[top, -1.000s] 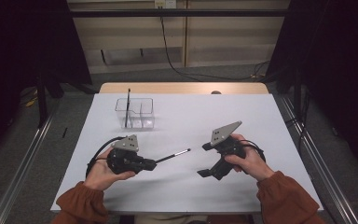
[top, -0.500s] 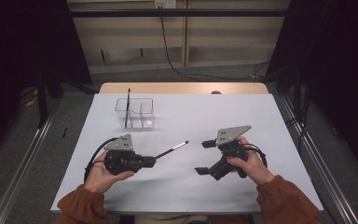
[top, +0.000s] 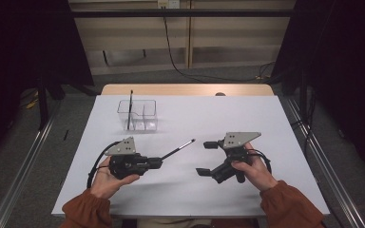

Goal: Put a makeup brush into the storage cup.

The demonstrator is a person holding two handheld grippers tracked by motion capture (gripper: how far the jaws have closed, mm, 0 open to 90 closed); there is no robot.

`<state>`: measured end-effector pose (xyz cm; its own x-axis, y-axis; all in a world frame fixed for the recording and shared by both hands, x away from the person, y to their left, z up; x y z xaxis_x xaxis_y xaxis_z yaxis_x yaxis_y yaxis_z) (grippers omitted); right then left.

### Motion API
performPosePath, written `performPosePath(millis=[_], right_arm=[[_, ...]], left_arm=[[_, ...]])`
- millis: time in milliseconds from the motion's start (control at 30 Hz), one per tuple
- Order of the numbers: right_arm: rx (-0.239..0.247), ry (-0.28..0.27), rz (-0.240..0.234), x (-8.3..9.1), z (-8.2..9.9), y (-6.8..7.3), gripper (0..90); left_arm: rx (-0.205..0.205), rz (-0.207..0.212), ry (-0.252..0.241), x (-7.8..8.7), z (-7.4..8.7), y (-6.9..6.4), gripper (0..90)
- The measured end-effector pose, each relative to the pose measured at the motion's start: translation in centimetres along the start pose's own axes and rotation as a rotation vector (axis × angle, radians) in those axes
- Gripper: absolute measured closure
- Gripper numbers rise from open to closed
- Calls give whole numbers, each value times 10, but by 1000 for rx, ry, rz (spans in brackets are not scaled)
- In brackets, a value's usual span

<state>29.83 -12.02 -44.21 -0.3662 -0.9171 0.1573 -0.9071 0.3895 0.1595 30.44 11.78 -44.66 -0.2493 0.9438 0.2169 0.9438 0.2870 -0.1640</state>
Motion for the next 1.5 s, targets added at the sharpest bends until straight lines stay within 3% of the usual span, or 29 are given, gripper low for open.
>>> performPosePath(millis=[133, 333, 467, 667, 833, 967, 1033, 1067, 1500], right_arm=[[3, -21, -15, 0, -1, 1, 27], [-15, -53, -53, 0, -5, 4, 40], [-14, -45, -26, -2, -5, 3, 63], [-43, -86, -51, -2, -11, 5, 56], [-51, -97, -44, -4, -14, 5, 89], [-51, -109, -31, -6, -16, 3, 169], [-51, -113, -40, -7, -17, 3, 229], [-55, -116, -41, -7, -18, 3, 250], [-96, -129, -76, -5, -21, 2, 535]], left_arm=[[-5, 15, -46, 1, -6, -2, 838], [-10, 34, -58, -5, -5, -6, 838], [-14, 37, -75, -8, -4, -9, 838], [-22, 26, -112, -12, -5, -9, 838], [-23, 33, -130, -15, -6, -12, 838], [-33, 34, -145, -17, -6, -13, 838], [-34, 55, -130, -19, -5, -15, 838], [-43, 44, -131, -21, -4, -16, 838], [-56, 81, -96, -28, 2, -21, 838]])
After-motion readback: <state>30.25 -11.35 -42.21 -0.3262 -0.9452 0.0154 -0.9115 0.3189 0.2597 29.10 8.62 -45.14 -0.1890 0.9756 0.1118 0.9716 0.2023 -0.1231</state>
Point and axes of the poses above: each handheld gripper's, and its own axes: x roughly backward along the jaws, z roughly out of its underside, y roughly to its left, the point moved 6 cm from there along -x, roughly forward along the jaws, and after that the axes turned 13 degrees about -y, right-handed, at the moved point
